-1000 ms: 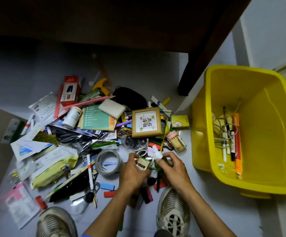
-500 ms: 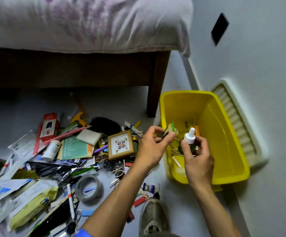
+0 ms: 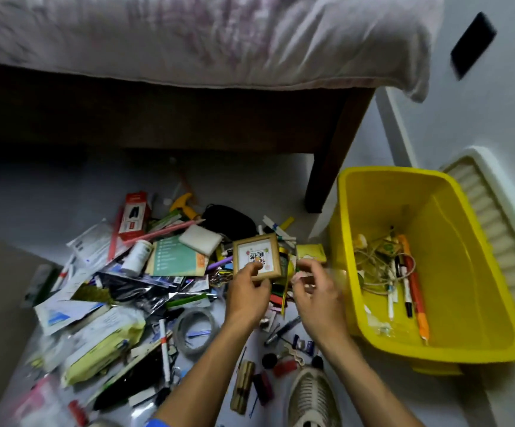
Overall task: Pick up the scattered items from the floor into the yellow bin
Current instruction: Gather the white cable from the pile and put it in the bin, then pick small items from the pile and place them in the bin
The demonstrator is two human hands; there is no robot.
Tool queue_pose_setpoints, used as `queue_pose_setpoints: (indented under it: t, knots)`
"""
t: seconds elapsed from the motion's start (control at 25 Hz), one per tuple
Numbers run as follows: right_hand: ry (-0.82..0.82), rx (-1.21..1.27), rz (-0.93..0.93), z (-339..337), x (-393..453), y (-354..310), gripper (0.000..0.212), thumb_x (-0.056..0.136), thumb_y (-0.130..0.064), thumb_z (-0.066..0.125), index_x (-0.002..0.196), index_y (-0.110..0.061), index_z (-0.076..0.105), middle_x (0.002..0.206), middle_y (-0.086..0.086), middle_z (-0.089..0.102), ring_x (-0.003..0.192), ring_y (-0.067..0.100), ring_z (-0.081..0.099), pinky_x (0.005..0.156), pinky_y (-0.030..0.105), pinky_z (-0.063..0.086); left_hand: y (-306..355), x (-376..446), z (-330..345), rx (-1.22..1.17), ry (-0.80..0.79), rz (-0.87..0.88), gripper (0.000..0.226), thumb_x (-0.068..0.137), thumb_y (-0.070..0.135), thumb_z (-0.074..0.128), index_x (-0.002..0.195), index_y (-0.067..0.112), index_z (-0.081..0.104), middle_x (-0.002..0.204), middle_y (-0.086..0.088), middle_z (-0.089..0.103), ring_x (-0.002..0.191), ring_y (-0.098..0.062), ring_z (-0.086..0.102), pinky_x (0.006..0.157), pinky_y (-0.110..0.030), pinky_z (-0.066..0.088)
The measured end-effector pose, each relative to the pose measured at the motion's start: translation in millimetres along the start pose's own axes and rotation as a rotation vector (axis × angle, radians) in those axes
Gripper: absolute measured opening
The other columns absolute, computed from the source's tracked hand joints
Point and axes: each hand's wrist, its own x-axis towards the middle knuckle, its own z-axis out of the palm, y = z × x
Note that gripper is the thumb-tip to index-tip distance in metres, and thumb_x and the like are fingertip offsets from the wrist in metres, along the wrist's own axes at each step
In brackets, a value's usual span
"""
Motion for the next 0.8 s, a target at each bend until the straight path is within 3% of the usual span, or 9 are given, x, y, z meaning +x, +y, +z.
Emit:
queue_pose_setpoints:
  t: [0.16,0.28,0.36,0.44,0.56,0.68,0.72,0.8]
  knots:
    - [-0.189,-0.086,0.217,55.7,39.4,12.7,0.052,0.092,-0.017,0.06,0.141,-0.017,0.042,0.133,0.007,0.059,0.119,0.027,0.056,0.094,0.034,0.045,-36.4,38.2,-10.8,0.107,0.039,-0.019,0.055,0.088,0.015,0.059,0.141,0.024,0.047,0.144,-0.002,0.045,0.126,-0.024,0.05,0.102,-0.045,0.047]
    - [-0.251,-0.031,0.396,80.4,61.0,26.4,0.058,0.094,-0.022,0.061,0.146,-0.014,0.036,0.124,0.008,0.064,0.109,0.025,0.061,0.089,0.034,0.051,-52.7,58.2,-10.1,0.045,-0.046,-0.114,0.061,0.087,0.013,0.056,0.144,0.031,0.042,0.14,0.002,0.051,0.121,-0.02,0.054,0.101,-0.044,0.048]
    - [-0.225,0.033,0.506,87.0,68.6,30.8,0.049,0.092,-0.025,0.065,0.137,-0.014,0.047,0.11,0.006,0.068,0.096,0.021,0.065,0.076,0.027,0.052,-60.8,59.2,-8.7,-0.138,-0.064,-0.215,0.056,0.087,0.01,0.056,0.139,0.031,0.046,0.135,0.003,0.054,0.112,-0.019,0.06,0.094,-0.044,0.053]
    - [-0.188,0.102,0.547,87.6,70.3,32.2,0.031,0.087,-0.025,0.071,0.115,-0.017,0.058,0.093,-0.003,0.066,0.079,0.011,0.064,0.056,0.013,0.044,-62.9,55.2,-9.1,-0.335,-0.004,-0.238,0.041,0.088,0.005,0.058,0.116,0.035,0.056,0.124,0.003,0.061,0.1,-0.017,0.065,0.081,-0.037,0.059]
    - [-0.171,0.158,0.501,85.5,65.8,29.7,0.019,0.084,-0.01,0.071,0.092,-0.019,0.056,0.107,0.002,0.055,0.086,0.017,0.058,0.044,0.01,0.041,-55.4,49.3,-9.2,-0.501,0.136,-0.255,0.034,0.09,0.006,0.06,0.101,0.038,0.06,0.115,0.003,0.065,0.1,-0.02,0.066,0.081,-0.041,0.059]
    - [-0.161,0.337,0.561,74.3,54.2,18.4,0.023,0.087,-0.006,0.067,0.104,-0.018,0.056,0.118,0.006,0.056,0.094,0.024,0.064,0.055,0.023,0.056,-38.6,34.8,-9.9,-0.466,0.183,-0.272,0.032,0.087,0.01,0.063,0.109,0.033,0.061,0.116,-0.001,0.065,0.102,-0.023,0.065,0.09,-0.046,0.055]
    - [-0.162,0.383,0.582,67.6,52.2,15.1,0.028,0.088,-0.009,0.068,0.111,-0.017,0.055,0.118,0.007,0.058,0.093,0.024,0.065,0.059,0.028,0.057,-34.7,29.3,-11.8,-0.458,0.173,-0.287,0.033,0.086,0.011,0.064,0.112,0.03,0.059,0.115,-0.001,0.065,0.101,-0.022,0.064,0.088,-0.043,0.055]
    - [-0.217,0.41,0.635,55.7,49.9,14.8,0.037,0.089,-0.014,0.068,0.121,-0.017,0.051,0.117,0.006,0.06,0.089,0.018,0.064,0.059,0.024,0.053,-33.4,20.8,-17.5,-0.485,0.159,-0.371,0.032,0.087,0.013,0.065,0.115,0.026,0.056,0.108,0.001,0.065,0.093,-0.017,0.063,0.072,-0.033,0.054]
